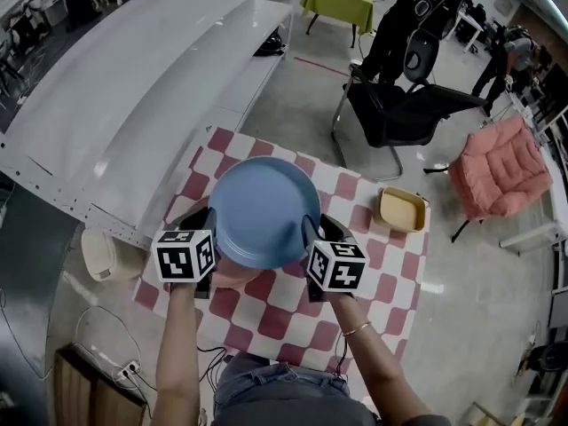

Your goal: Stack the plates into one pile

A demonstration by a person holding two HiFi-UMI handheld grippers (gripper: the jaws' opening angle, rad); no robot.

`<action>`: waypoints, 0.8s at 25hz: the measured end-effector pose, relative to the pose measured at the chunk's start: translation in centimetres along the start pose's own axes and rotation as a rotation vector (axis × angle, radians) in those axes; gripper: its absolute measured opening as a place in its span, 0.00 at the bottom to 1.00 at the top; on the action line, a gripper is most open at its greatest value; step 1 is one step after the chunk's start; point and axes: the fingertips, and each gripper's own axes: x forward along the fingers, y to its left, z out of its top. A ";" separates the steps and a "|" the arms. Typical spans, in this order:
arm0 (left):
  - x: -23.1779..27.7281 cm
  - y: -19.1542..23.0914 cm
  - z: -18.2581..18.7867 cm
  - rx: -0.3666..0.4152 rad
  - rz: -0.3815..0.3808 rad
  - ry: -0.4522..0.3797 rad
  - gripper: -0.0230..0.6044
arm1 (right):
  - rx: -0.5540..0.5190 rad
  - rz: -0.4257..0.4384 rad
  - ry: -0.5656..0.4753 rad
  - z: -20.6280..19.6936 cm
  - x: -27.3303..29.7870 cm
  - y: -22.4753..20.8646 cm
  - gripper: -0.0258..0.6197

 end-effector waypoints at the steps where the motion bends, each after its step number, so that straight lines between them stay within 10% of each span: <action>1: -0.8 0.8 -0.3 -0.013 0.020 -0.005 0.10 | -0.012 0.019 0.003 -0.1 0.1 1.0 0.25; 20: -6.1 9.4 -7.8 -0.191 0.140 0.001 0.10 | -0.119 0.135 0.085 -4.0 3.3 10.2 0.25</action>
